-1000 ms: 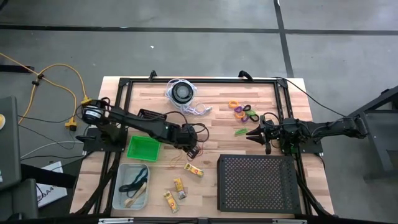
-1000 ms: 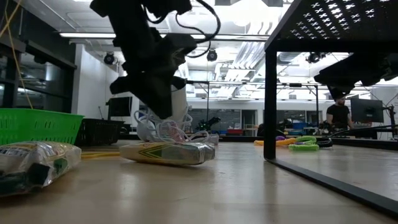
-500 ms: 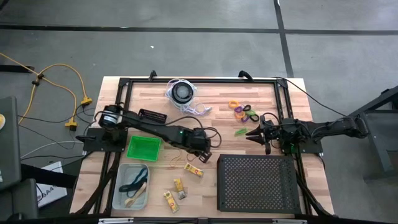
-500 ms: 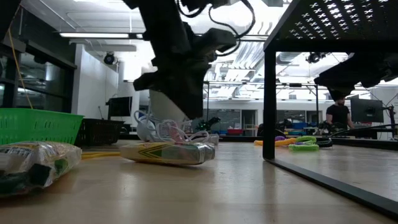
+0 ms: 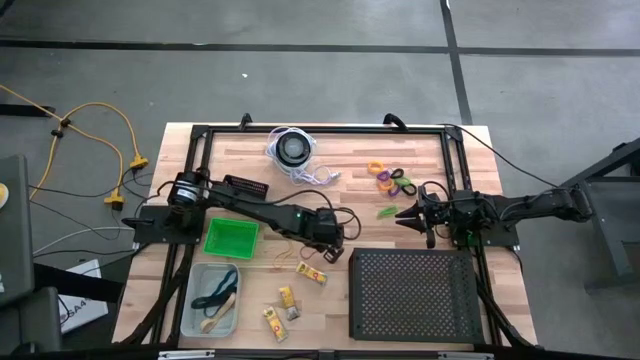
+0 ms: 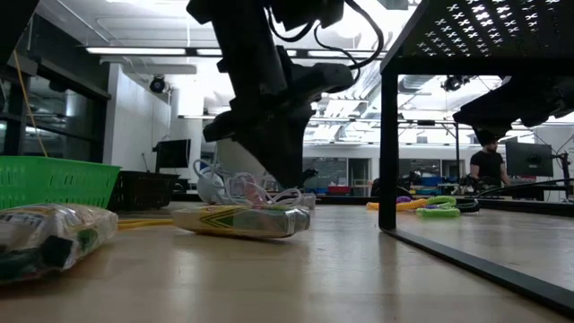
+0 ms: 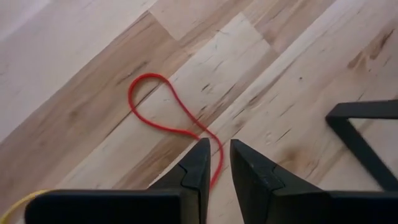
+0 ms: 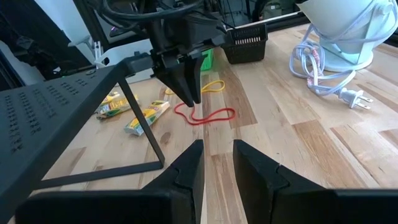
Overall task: Pick & Place Office Desk Supplies
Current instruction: Put the red rubber band into the gray bin
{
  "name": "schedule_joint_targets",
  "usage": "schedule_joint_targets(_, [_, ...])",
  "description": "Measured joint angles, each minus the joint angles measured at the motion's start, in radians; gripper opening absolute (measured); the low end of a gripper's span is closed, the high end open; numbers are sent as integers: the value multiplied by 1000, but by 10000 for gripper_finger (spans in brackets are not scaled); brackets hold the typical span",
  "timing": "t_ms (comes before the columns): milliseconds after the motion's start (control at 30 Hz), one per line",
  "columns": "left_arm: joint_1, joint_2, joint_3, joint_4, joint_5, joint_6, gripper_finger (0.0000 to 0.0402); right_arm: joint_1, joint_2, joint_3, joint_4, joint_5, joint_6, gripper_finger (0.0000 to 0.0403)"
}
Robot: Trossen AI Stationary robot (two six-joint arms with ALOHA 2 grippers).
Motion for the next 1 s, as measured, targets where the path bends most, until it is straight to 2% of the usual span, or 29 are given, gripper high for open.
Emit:
schedule_joint_targets(233, [5,0,0,-9,28,47,96,0,0,0,0,0,0,73])
schedule_joint_targets(400, [5,0,0,-30,27,-8,126,0,0,0,0,0,0,73])
schedule_joint_targets(1000, [-44,0,2,-40,-17,29,129,0,0,0,0,0,0,73])
